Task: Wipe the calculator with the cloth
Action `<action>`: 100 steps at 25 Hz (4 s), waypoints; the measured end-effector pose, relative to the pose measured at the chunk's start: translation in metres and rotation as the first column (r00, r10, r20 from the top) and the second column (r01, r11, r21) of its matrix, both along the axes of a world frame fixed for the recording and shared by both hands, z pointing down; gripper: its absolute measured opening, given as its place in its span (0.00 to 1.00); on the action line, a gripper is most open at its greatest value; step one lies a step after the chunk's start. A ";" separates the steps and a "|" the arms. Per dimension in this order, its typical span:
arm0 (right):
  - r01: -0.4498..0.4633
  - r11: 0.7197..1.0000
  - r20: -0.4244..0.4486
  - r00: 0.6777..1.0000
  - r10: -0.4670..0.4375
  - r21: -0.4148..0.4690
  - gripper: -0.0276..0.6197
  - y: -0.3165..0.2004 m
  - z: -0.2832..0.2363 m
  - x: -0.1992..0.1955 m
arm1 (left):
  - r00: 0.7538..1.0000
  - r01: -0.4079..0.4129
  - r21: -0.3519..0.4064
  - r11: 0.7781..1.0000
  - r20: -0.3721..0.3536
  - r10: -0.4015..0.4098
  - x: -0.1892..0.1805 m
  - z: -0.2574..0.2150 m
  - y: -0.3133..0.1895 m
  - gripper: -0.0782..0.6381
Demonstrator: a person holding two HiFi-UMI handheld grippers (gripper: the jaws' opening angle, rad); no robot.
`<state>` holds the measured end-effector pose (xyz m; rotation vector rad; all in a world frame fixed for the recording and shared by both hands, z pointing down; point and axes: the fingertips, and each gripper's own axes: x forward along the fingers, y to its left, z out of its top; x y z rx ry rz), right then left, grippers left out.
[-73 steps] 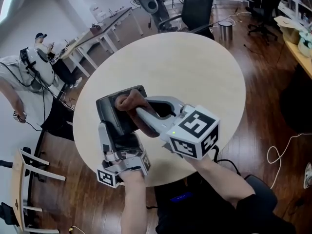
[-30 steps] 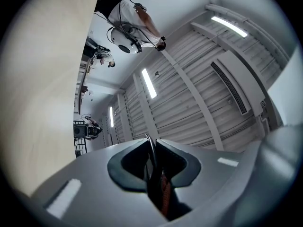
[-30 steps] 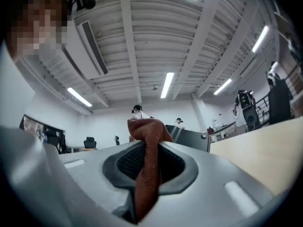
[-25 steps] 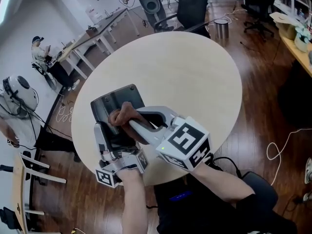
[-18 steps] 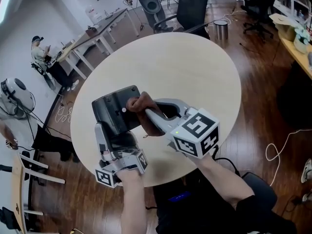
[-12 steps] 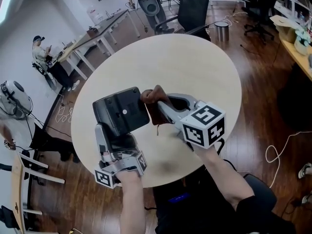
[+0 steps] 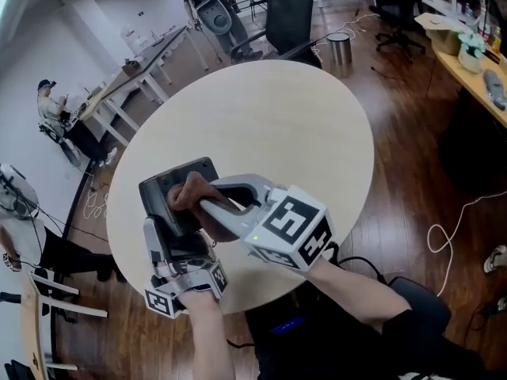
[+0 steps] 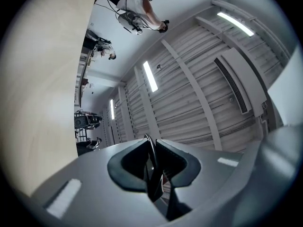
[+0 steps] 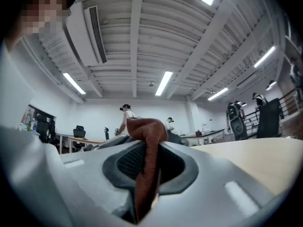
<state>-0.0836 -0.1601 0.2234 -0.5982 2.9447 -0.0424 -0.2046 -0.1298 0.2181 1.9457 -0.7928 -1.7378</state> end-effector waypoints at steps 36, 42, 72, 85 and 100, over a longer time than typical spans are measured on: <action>0.131 0.908 -0.012 0.989 -0.148 -0.398 0.15 -0.082 0.089 0.036 | 0.052 0.057 -0.183 0.981 0.982 0.180 0.127 0.099 -0.089 0.51; 0.112 0.924 0.057 0.994 -0.098 -0.365 0.15 -0.081 0.072 0.046 | -0.063 0.093 -0.085 0.992 0.994 0.091 0.122 0.099 -0.082 0.47; 0.042 0.958 -0.346 0.936 0.061 0.284 0.15 0.021 -0.014 -0.033 | -0.346 0.143 0.145 0.979 0.934 -0.088 0.118 0.074 -0.050 0.31; -0.226 0.963 -0.206 0.945 0.253 0.147 0.15 -0.058 -0.013 0.044 | -0.269 0.182 0.187 0.965 0.954 -0.134 0.095 0.050 -0.033 0.30; -0.065 0.948 -0.207 0.969 0.135 0.311 0.15 0.002 -0.032 0.003 | -0.150 0.159 0.283 0.946 0.954 -0.260 0.100 0.021 -0.003 0.30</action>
